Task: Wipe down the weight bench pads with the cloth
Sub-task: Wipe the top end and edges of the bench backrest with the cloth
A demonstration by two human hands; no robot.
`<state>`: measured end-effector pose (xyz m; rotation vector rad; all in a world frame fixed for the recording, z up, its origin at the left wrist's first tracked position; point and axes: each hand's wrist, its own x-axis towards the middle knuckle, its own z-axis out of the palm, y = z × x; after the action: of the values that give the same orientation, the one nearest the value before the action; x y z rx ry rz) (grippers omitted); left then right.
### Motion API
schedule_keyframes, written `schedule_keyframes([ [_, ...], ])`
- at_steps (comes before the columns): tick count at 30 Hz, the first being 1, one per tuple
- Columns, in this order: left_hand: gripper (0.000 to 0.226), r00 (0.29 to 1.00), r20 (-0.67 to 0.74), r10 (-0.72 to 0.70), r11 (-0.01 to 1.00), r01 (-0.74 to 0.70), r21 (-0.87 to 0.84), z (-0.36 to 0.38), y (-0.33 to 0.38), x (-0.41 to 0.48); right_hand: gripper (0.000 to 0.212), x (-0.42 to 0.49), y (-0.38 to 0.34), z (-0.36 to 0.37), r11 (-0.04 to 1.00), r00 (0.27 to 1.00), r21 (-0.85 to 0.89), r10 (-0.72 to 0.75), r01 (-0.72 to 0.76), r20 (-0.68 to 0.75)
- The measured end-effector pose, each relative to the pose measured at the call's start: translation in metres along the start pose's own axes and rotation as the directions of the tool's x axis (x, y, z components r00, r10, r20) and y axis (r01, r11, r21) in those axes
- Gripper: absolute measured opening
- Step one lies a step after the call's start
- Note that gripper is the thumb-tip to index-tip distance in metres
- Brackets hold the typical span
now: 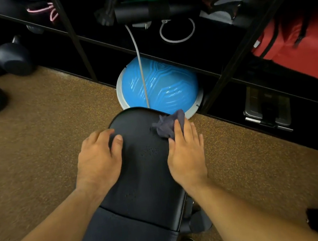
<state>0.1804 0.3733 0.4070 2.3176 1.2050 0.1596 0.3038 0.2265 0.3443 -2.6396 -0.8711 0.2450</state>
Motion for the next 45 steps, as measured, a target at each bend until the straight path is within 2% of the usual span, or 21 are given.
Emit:
schedule_keyframes([
  [4,0.054,0.988,0.13,-0.087,0.996,0.085,0.016,0.0,-0.009,0.005,0.06,-0.056,-0.002,0.012,0.998,0.996,0.047,0.034,-0.038,0.088],
  [8,0.06,0.977,0.201,-0.077,0.997,0.074,0.022,0.01,-0.013,0.005,0.062,-0.047,-0.002,0.015,0.999,0.997,-0.01,0.038,-0.038,0.07],
  [13,0.059,0.98,0.182,-0.082,0.997,0.079,0.023,0.014,-0.018,0.008,0.059,0.003,-0.012,-0.003,0.993,0.995,-0.116,0.035,-0.024,0.092],
  [19,0.058,0.981,0.175,-0.085,0.995,0.075,0.063,0.017,-0.014,0.006,0.056,0.054,-0.017,-0.01,0.993,0.997,-0.115,-0.003,0.012,0.081],
  [25,0.061,0.97,0.232,-0.07,0.996,0.053,0.075,0.016,-0.018,0.003,0.06,0.007,-0.012,-0.002,0.987,0.996,-0.156,-0.032,0.045,0.084],
  [31,0.061,0.965,0.255,-0.068,0.996,0.051,0.073,0.012,-0.019,0.004,0.061,-0.051,-0.01,0.006,0.987,0.973,-0.154,-0.013,0.05,0.232],
  [36,0.059,0.964,0.253,-0.082,0.995,0.067,0.067,0.011,-0.018,0.005,0.06,0.0,-0.016,-0.005,0.963,0.971,-0.221,-0.109,0.156,0.212],
  [41,0.058,0.957,0.271,-0.105,0.992,0.083,0.091,0.012,-0.017,0.008,0.058,0.059,-0.028,-0.006,0.961,0.967,-0.2,-0.15,0.191,0.206],
  [45,0.056,0.956,0.269,-0.119,0.991,0.097,0.095,0.011,-0.016,0.01,0.055,0.068,-0.027,-0.006,0.964,0.965,-0.155,-0.188,0.217,0.181],
])
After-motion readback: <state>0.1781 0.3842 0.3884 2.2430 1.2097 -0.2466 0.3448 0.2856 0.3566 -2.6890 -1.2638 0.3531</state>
